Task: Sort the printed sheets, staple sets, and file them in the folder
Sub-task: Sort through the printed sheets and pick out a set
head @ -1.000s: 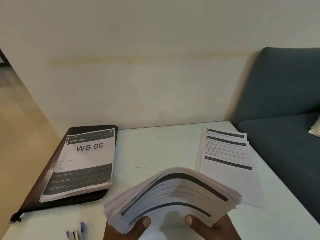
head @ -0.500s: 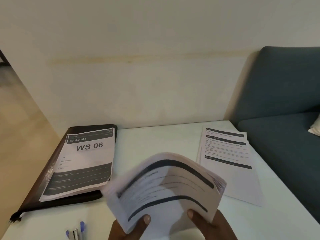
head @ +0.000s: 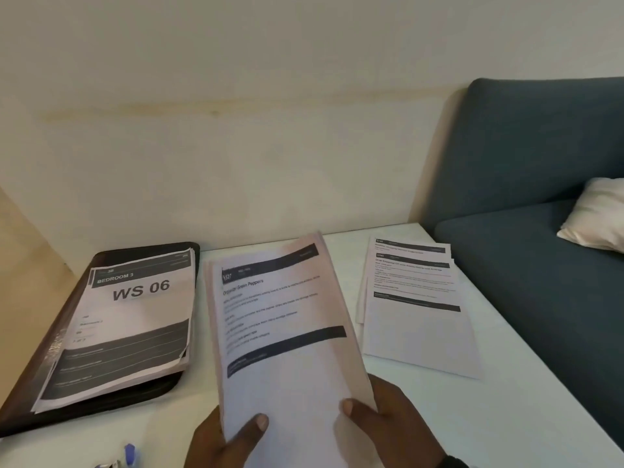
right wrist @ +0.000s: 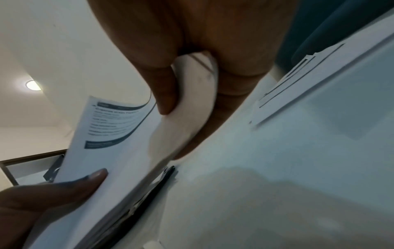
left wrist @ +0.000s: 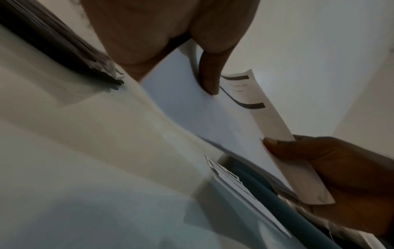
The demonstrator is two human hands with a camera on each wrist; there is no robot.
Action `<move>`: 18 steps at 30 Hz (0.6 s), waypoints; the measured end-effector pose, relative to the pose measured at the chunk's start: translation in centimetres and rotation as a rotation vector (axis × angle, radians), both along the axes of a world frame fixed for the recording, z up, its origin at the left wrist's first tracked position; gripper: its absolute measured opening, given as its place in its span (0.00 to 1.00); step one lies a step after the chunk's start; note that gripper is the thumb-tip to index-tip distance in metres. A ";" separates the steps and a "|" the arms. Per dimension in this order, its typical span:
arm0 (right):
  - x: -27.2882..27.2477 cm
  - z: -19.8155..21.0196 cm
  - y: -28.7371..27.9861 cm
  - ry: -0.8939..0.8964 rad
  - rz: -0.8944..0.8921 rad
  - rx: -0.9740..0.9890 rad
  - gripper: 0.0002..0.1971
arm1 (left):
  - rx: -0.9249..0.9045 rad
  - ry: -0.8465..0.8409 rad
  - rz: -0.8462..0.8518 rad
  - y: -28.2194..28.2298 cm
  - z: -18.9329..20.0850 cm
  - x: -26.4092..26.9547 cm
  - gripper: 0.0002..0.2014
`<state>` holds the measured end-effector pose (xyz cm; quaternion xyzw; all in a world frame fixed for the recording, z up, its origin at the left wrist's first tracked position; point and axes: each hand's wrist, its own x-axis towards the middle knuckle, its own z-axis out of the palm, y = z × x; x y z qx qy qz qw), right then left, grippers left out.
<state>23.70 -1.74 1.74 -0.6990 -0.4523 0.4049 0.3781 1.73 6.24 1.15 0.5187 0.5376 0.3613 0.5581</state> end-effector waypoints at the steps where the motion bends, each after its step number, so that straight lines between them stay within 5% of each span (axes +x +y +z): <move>1: -0.1 0.5 0.1 0.000 0.010 0.022 0.12 | -0.024 -0.021 0.011 0.3 0.1 0.0 0.37; 3: -0.2 1.4 0.0 0.028 0.008 0.053 0.10 | -0.024 -0.044 -0.005 0.6 0.8 -0.3 0.32; 5: -0.6 2.5 -0.1 0.025 0.032 0.065 0.08 | -0.048 -0.088 0.045 0.5 1.3 -0.7 0.17; 8: 0.6 3.3 1.2 0.067 -0.086 0.071 0.28 | -0.045 -0.134 0.094 0.5 1.8 -1.3 0.07; 10: 3.1 2.9 2.9 -0.160 -0.177 -0.017 0.30 | -0.022 -0.140 0.146 0.7 2.4 -1.7 0.08; 13: 6.0 0.9 4.8 -0.686 0.055 -0.423 0.35 | 0.010 -0.147 0.200 1.1 2.6 -2.9 0.09; 18: 3.4 -2.4 2.8 -0.893 0.279 -0.632 0.44 | 0.012 -0.178 0.249 2.2 1.5 -3.9 0.16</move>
